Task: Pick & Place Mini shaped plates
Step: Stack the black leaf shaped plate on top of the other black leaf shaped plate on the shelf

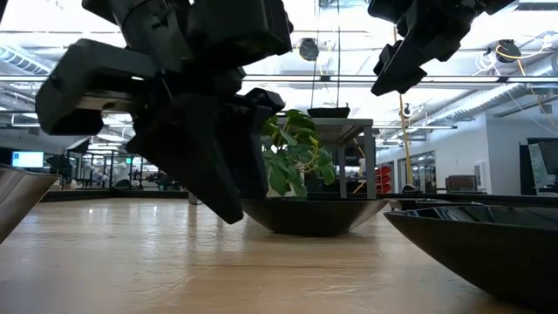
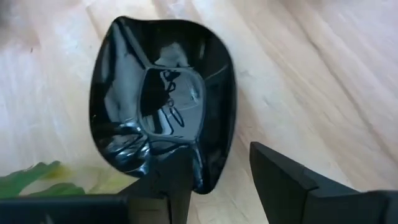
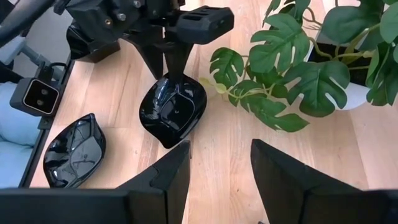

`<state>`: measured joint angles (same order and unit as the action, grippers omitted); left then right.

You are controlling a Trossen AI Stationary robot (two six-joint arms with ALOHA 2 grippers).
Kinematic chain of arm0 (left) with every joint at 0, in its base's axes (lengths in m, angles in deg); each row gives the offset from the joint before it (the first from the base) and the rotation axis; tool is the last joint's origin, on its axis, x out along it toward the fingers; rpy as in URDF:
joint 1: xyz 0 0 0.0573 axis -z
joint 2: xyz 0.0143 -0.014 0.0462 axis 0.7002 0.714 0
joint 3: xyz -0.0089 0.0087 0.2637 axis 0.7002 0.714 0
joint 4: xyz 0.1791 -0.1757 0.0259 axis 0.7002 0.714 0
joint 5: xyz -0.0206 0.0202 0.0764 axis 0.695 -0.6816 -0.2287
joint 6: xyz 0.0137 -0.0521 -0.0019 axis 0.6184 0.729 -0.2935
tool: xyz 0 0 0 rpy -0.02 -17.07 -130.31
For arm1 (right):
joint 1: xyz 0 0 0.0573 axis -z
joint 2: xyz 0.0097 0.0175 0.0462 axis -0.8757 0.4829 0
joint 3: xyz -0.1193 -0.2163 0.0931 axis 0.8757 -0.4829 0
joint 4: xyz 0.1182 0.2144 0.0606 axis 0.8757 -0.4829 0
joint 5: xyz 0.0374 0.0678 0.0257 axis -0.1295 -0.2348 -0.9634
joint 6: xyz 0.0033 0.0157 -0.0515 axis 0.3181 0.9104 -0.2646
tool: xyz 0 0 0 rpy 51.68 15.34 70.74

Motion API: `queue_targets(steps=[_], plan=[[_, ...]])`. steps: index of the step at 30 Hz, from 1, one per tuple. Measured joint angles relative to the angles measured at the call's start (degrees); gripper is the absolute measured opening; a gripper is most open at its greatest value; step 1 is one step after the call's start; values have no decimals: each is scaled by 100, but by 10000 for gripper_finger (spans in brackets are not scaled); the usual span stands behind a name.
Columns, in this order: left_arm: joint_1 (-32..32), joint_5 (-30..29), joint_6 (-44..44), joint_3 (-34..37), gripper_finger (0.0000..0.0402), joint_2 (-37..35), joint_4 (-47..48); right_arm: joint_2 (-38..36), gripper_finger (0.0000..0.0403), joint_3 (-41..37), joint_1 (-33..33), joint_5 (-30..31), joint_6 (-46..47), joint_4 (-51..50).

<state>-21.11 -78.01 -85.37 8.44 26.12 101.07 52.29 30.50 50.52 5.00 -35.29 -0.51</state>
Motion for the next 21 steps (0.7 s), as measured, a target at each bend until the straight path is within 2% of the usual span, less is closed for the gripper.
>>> queue_targets(steps=[10,15,21], plan=[[-59,-44,-773,0,153,0,-160,0,155,1,0,0,0,2],[-113,-42,-878,0,103,0,-162,0,155,1,0,-1,2,2],[-132,-20,-880,0,22,0,-149,-118,155,1,0,-20,0,-88]])
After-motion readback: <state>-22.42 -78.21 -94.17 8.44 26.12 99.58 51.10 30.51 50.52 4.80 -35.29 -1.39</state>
